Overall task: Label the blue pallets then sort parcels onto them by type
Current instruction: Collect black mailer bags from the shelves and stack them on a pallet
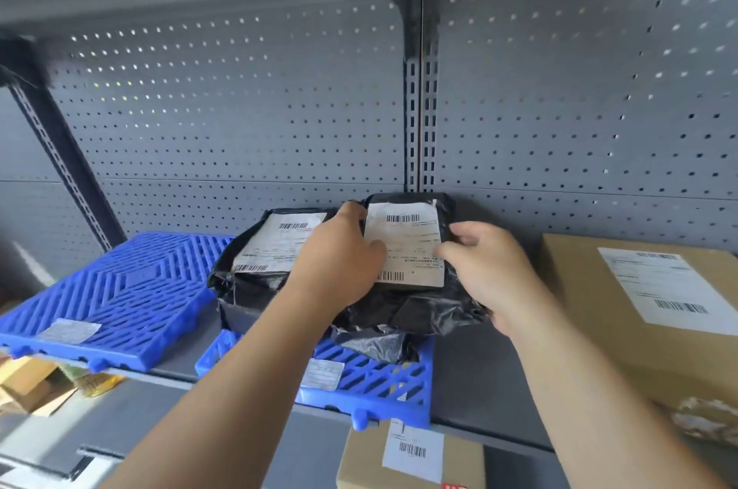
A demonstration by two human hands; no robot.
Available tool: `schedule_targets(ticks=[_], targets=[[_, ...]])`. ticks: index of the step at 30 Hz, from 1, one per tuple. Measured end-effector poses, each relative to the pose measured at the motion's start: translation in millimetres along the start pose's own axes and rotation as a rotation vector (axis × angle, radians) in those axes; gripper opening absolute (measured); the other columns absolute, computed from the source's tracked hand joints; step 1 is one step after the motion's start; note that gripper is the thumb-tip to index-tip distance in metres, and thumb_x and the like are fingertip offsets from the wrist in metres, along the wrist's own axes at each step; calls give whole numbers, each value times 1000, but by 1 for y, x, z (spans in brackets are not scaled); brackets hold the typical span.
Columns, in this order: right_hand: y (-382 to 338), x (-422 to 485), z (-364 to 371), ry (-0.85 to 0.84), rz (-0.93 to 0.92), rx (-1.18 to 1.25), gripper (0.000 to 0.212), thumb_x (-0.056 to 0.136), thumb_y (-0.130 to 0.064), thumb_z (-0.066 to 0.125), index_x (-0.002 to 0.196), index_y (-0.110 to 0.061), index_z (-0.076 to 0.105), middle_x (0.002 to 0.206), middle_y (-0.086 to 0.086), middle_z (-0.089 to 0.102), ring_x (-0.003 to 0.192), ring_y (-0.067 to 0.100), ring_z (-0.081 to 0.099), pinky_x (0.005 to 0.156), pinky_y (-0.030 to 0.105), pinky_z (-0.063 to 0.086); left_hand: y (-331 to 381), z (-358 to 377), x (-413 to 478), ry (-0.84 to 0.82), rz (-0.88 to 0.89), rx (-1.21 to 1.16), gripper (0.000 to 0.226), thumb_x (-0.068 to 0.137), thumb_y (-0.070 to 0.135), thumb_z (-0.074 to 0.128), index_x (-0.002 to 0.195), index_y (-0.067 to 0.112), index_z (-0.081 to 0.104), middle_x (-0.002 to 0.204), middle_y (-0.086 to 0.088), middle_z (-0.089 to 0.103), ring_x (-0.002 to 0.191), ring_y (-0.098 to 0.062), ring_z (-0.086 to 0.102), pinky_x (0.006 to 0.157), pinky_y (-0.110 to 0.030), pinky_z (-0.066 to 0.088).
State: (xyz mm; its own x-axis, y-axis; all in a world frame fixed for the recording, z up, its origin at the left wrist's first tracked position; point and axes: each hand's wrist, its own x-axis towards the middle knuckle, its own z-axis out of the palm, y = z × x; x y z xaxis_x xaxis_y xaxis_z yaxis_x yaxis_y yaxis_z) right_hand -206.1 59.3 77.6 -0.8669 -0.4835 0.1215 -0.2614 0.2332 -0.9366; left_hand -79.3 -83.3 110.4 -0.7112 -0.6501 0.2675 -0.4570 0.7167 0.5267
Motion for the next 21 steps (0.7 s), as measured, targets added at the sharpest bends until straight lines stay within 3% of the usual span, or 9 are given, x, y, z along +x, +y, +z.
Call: schedule_targets(ticks=[3,6,8,10,12,14,17,19,21], targets=[[0,4,7,-50,56,-32,32,88,-16,68,69,-42,69,62,-41,61,68,-13,61,61,14,41,1,0,9,-42,41,123,47,94,21,52,141,21,47,101,2,68,73,-14,54,55,-26,37],[1,10,12,-103,64,-23,56,87,-14,67,56,-60,64,59,-43,58,65,-9,63,62,19,43,2,3,14,-84,85,337,36,94,20,47,129,19,55,112,-7,69,98,-27,53,77,-35,36],[1,15,14,-113,92,-63,41,88,-16,68,61,-47,70,60,-33,64,64,-9,62,62,18,44,1,7,17,-109,103,472,26,92,23,47,116,20,57,109,-5,68,104,-29,47,84,-40,30],[2,17,15,-105,82,-59,19,88,-20,68,88,-39,71,70,-26,65,74,-8,59,64,17,43,0,12,22,-151,120,540,25,93,26,47,114,21,60,112,-4,68,107,-28,44,90,-41,30],[-2,18,17,-111,84,-52,30,88,-24,66,117,-28,70,94,-23,67,85,0,60,70,23,44,-1,15,27,-181,134,572,30,94,28,47,119,23,62,116,-4,67,111,-28,44,95,-41,30],[-6,18,18,-103,106,-78,27,89,-27,64,116,-22,70,118,-7,70,94,12,63,79,33,49,-2,16,31,-192,141,579,30,94,30,46,118,25,63,119,-3,65,113,-28,43,95,-42,30],[-9,18,16,-53,112,-108,35,90,-28,61,116,-5,65,114,13,69,102,23,63,91,53,51,-3,15,33,-185,148,566,32,94,34,47,120,27,64,123,-2,61,116,-29,42,98,-43,30],[-9,21,13,-27,95,-108,39,92,-30,60,126,-13,65,87,-11,72,86,7,62,75,37,54,-4,13,32,-159,157,533,36,94,39,49,125,28,63,125,-2,59,119,-30,43,101,-45,32],[-9,21,9,-23,75,-103,43,93,-34,60,134,-23,61,86,-27,63,83,-1,56,70,27,46,-3,11,28,-122,168,476,38,93,40,51,128,27,61,128,-2,59,122,-31,45,103,-45,35]])
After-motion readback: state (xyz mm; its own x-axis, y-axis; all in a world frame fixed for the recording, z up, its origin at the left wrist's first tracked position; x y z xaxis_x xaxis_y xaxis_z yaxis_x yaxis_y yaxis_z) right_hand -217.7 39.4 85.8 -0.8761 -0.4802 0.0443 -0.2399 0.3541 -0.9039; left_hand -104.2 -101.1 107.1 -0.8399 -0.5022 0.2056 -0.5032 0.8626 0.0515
